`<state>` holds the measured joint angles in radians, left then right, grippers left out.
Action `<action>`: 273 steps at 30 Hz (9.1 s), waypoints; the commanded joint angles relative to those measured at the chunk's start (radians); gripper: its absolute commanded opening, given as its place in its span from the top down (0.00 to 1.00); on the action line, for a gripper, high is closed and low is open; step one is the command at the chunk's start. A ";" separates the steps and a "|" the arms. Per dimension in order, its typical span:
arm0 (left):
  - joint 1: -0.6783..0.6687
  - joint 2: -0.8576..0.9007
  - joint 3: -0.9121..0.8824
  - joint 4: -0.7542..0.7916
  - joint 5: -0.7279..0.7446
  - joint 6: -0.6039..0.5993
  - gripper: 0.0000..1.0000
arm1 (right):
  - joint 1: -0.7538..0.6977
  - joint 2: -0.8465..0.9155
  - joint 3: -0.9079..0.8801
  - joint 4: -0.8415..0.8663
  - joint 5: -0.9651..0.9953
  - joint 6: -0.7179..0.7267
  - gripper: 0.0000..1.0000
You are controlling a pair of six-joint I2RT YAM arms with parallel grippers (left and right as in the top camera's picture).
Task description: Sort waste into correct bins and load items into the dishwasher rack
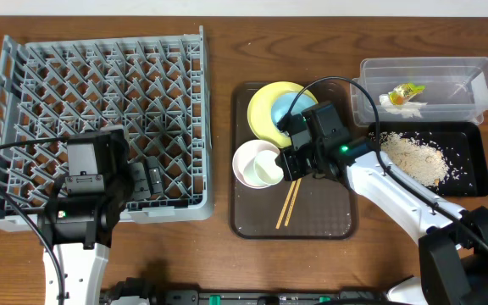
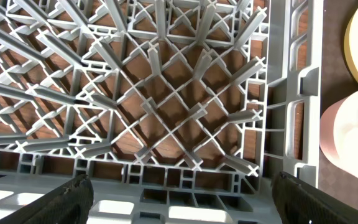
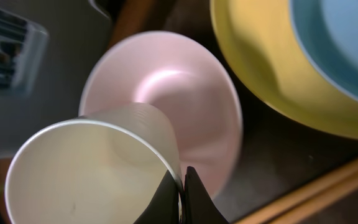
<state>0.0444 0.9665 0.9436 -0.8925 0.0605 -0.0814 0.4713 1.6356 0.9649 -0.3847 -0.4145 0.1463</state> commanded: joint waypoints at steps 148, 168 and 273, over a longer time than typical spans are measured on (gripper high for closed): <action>0.020 0.228 0.022 0.555 0.569 -0.116 0.38 | -0.277 -0.036 0.061 0.623 -0.813 0.401 0.65; 0.149 0.203 0.219 -0.134 0.006 -0.046 0.38 | -0.277 -0.221 0.064 -0.185 0.030 -0.025 0.66; -0.423 0.370 0.277 0.325 0.557 -0.016 0.94 | -0.388 -0.276 0.064 -0.461 0.383 0.159 0.43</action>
<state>-0.5415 1.3483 1.1854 -0.5663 0.3347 -0.1219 0.0898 1.3613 1.0199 -0.8448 -0.0444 0.3038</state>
